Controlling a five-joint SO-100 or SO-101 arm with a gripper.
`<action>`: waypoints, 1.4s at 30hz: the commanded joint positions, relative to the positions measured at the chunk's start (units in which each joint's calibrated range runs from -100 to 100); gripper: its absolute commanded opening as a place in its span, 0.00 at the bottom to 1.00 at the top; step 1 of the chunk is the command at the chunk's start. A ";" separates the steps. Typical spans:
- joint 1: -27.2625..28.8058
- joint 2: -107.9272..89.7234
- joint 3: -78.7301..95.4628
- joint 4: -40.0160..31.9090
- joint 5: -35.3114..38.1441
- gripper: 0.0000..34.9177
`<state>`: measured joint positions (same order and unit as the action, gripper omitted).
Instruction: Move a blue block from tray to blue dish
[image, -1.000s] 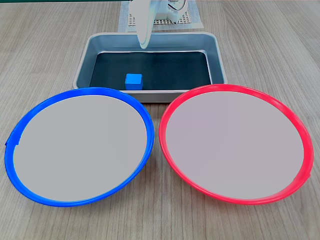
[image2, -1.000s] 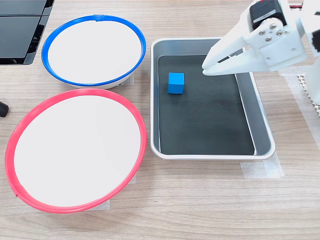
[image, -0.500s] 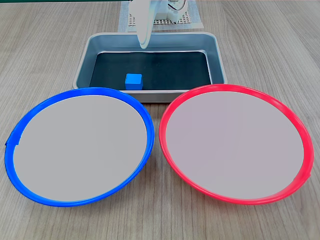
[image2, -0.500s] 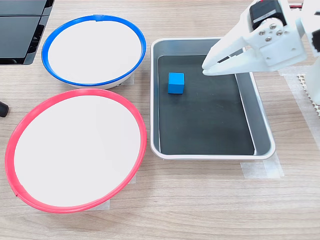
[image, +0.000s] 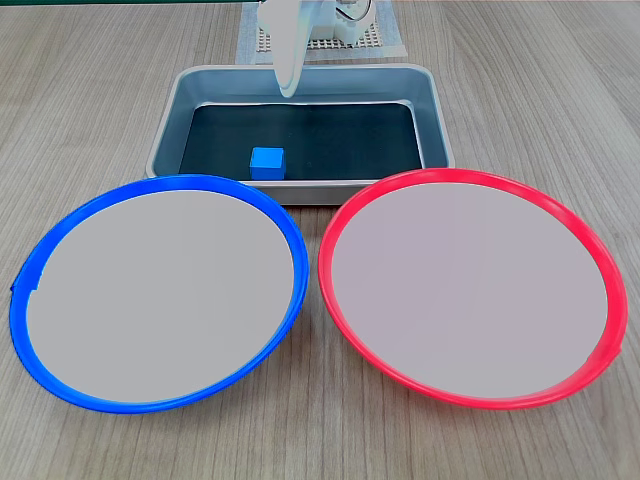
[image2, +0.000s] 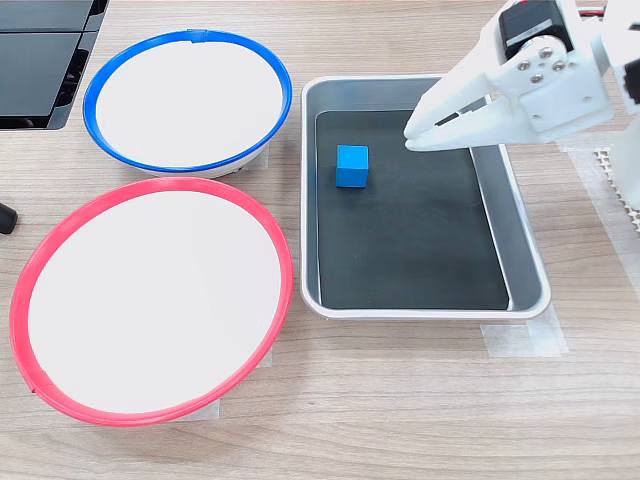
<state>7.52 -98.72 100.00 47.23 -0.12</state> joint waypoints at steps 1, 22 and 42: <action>-0.13 -0.17 0.00 0.11 0.20 0.01; 9.47 46.99 -38.05 3.50 12.80 0.07; 3.25 88.27 -59.35 7.71 11.38 0.52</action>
<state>12.21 -11.59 43.38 53.92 12.77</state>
